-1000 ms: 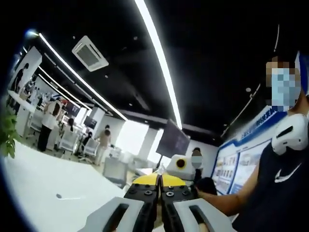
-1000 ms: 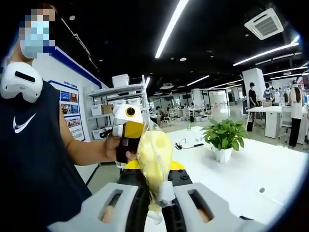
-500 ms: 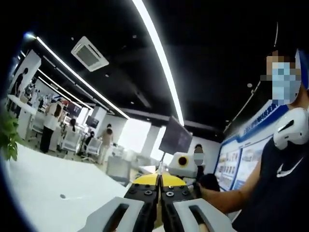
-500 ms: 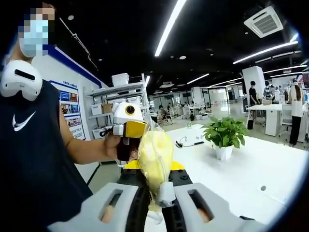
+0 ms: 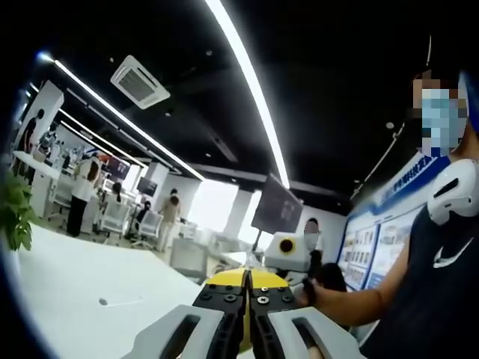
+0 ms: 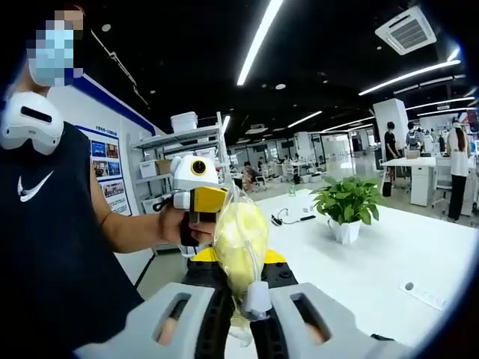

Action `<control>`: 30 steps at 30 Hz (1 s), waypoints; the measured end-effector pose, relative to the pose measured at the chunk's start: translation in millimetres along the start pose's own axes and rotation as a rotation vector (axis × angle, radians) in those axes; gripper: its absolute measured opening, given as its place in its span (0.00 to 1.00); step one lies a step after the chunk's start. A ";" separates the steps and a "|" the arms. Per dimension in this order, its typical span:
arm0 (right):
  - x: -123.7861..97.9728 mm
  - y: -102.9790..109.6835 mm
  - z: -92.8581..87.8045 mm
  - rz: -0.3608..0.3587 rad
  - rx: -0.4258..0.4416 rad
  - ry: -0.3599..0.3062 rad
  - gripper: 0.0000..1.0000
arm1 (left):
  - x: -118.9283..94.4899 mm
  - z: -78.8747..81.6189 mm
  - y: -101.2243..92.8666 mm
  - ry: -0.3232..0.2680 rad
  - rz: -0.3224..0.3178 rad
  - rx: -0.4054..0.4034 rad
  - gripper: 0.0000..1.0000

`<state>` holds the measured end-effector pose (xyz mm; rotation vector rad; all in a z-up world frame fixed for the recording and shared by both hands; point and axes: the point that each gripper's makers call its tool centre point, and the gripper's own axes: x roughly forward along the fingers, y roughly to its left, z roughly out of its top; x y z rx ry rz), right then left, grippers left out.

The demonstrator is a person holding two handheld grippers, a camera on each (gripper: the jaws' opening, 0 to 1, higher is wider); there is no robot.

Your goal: Compare the silicone blocks by pressing each to a similar depth, holding the contact briefly, and releasing to observe deformation and rebound differences across the visible hardness samples.

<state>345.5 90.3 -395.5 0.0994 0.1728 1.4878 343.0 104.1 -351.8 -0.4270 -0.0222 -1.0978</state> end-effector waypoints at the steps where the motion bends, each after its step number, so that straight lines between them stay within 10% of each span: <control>1: -0.1 0.7 0.3 0.003 0.001 -0.001 0.01 | -0.1 0.2 -0.2 0.001 0.000 -0.003 0.00; 30: 2.4 5.1 6.6 0.016 0.008 -0.027 0.01 | -1.9 7.1 -5.0 0.002 0.007 0.009 0.00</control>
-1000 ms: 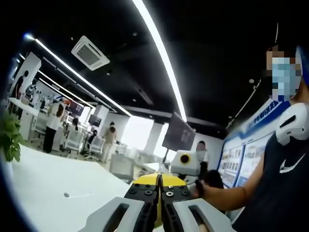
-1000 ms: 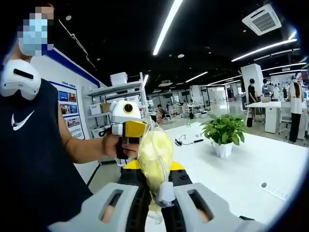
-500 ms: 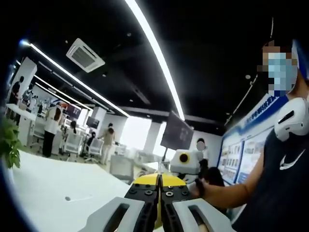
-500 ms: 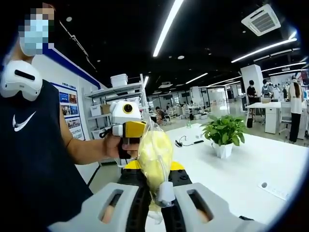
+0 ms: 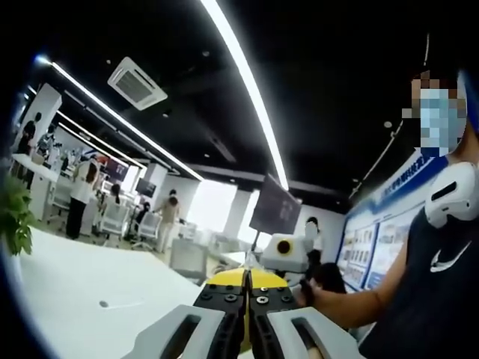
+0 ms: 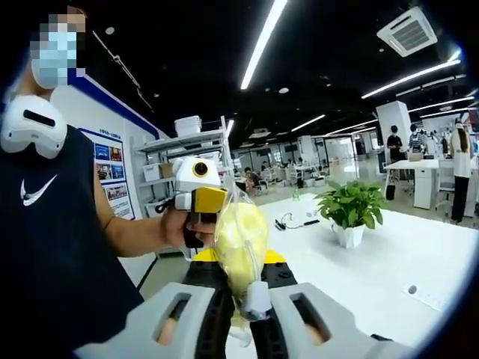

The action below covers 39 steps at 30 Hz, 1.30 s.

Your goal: Compare the silicone blocks by pressing each to a similar depth, holding the contact briefly, and releasing to observe deformation and rebound differences across the visible hardness samples.

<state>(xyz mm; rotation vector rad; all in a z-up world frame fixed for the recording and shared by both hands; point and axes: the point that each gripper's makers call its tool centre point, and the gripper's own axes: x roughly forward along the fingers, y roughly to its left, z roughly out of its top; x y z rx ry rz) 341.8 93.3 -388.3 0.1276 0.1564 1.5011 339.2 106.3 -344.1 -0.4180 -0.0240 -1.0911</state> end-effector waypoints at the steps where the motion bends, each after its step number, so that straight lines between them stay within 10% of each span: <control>1: 0.6 -0.5 0.3 -0.001 -0.003 -0.005 0.01 | -0.4 0.3 -0.3 -0.001 0.001 -0.003 0.00; 24: 1.4 -2.3 4.0 -0.003 -0.055 -0.058 0.09 | -0.3 3.0 -2.8 -0.024 -0.014 -0.026 0.00; 39: 4.2 -11.8 -0.8 -0.036 -0.026 -0.065 0.61 | -2.0 3.2 1.7 -0.025 -0.005 -0.040 0.00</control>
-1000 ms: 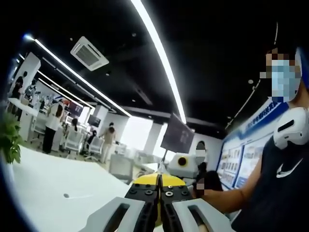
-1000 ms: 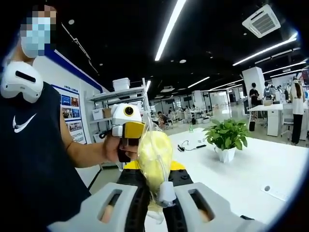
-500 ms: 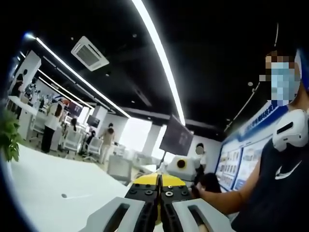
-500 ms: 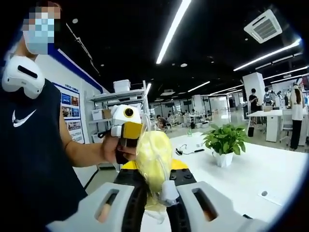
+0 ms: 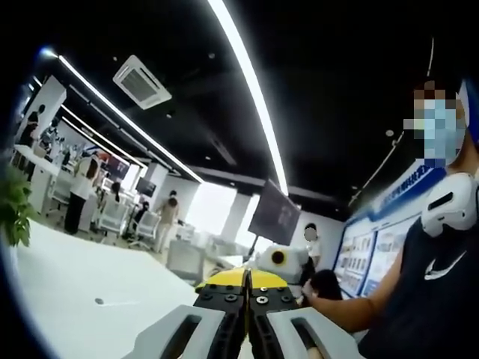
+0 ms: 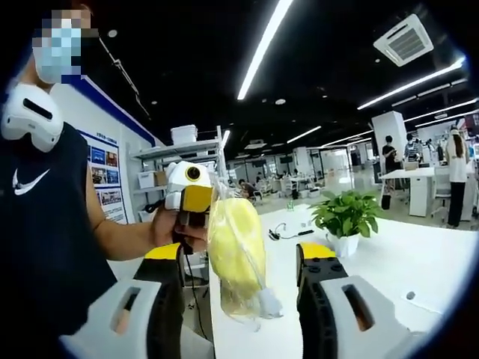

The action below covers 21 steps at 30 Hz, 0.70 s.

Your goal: Compare the silicone blocks by pressing each to a similar depth, holding the contact briefly, and releasing to observe deformation and rebound differences across the visible hardness samples.

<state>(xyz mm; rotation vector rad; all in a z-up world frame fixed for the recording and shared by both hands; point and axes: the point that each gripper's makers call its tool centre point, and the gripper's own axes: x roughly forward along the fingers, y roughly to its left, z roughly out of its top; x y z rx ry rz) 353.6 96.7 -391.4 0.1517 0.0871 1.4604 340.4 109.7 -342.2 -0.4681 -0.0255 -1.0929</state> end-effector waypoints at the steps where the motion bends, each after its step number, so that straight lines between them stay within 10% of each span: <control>1: -0.7 -1.2 0.6 -0.006 0.000 -0.004 0.64 | -0.1 0.1 0.5 0.000 0.001 -0.001 0.00; 13: -19.9 -22.6 5.8 -0.119 -0.009 -0.042 0.96 | -2.6 4.9 7.1 -0.016 0.016 -0.018 0.00; 21: -42.1 -40.5 0.2 -0.207 -0.023 -0.041 0.96 | -4.5 6.6 14.6 -0.031 0.035 -0.038 0.00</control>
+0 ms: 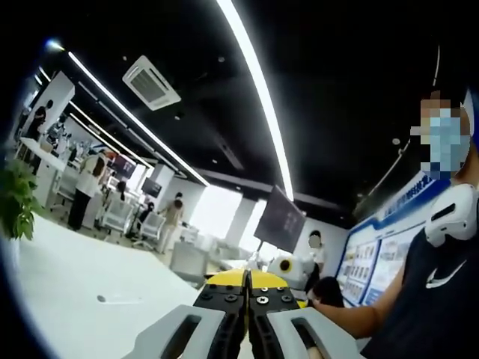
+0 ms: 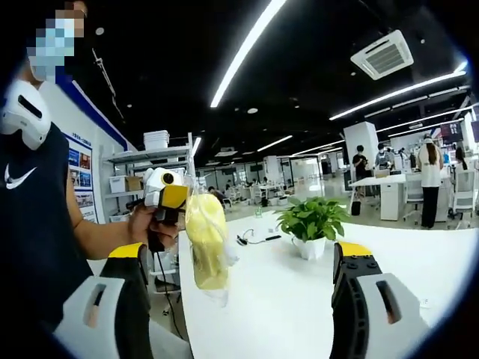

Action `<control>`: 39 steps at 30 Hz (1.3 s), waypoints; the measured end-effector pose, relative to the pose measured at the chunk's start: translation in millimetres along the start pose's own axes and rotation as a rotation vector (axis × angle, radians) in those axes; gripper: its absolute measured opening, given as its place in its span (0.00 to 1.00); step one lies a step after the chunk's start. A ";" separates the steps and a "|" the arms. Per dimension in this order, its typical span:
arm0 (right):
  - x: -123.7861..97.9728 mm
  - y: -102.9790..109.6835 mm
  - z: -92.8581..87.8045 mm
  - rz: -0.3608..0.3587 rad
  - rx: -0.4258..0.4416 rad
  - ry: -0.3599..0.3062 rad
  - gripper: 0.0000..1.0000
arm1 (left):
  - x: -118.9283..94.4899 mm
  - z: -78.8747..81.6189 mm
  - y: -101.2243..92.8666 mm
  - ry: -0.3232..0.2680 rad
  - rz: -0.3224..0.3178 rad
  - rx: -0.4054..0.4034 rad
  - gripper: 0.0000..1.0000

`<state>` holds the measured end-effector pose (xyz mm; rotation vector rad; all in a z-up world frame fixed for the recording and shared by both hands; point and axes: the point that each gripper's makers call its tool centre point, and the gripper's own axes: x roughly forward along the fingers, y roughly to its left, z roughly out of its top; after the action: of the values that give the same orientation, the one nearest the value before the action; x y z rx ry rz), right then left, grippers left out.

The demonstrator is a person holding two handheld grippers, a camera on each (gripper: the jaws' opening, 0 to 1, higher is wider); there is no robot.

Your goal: Compare the silicone blocks by pressing each to a similar depth, holding the contact briefly, and releasing to observe deformation and rebound differences across the visible hardness samples.

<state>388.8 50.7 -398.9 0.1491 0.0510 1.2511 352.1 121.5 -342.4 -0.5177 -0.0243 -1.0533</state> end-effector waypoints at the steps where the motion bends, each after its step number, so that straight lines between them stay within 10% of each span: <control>1: -2.7 -2.6 -1.4 -0.011 -0.004 0.002 0.96 | -0.2 -0.2 1.0 -0.001 0.002 -0.004 0.00; 39: -180.8 -81.3 -126.3 -0.544 0.007 0.142 0.97 | -19.9 -31.9 52.7 -0.044 0.095 -0.214 0.00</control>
<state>393.3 -134.9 -543.0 0.0459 0.2055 0.7163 378.8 144.9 -396.6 -0.7290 0.0743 -0.9567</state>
